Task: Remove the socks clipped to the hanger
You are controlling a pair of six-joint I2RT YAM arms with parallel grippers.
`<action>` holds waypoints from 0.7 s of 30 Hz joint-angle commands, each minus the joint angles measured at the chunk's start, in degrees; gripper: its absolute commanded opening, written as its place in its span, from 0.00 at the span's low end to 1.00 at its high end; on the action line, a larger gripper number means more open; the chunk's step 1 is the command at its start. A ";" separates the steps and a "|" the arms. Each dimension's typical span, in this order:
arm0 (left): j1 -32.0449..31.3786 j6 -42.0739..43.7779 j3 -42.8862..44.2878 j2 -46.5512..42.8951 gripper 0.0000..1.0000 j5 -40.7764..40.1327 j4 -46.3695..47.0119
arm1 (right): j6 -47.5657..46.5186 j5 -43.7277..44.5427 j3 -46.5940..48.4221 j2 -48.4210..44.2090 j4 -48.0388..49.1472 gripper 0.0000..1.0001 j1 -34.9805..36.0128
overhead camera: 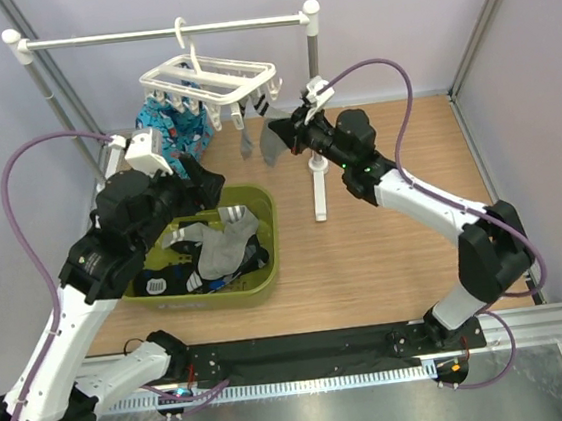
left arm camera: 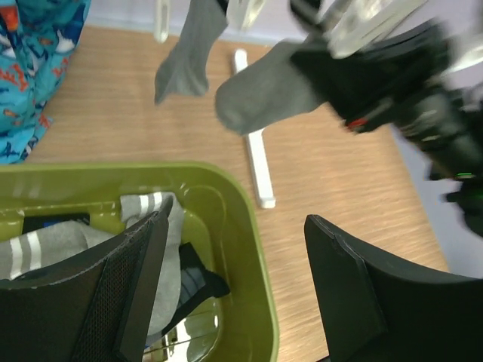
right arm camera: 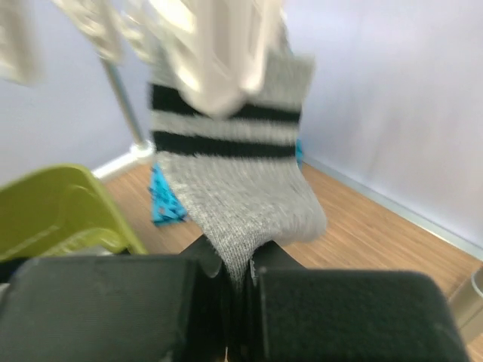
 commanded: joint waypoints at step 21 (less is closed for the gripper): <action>1.67 0.50 -15.30 -7.75 0.78 4.93 9.05 | 10.95 0.12 14.49 0.15 -11.80 0.01 17.78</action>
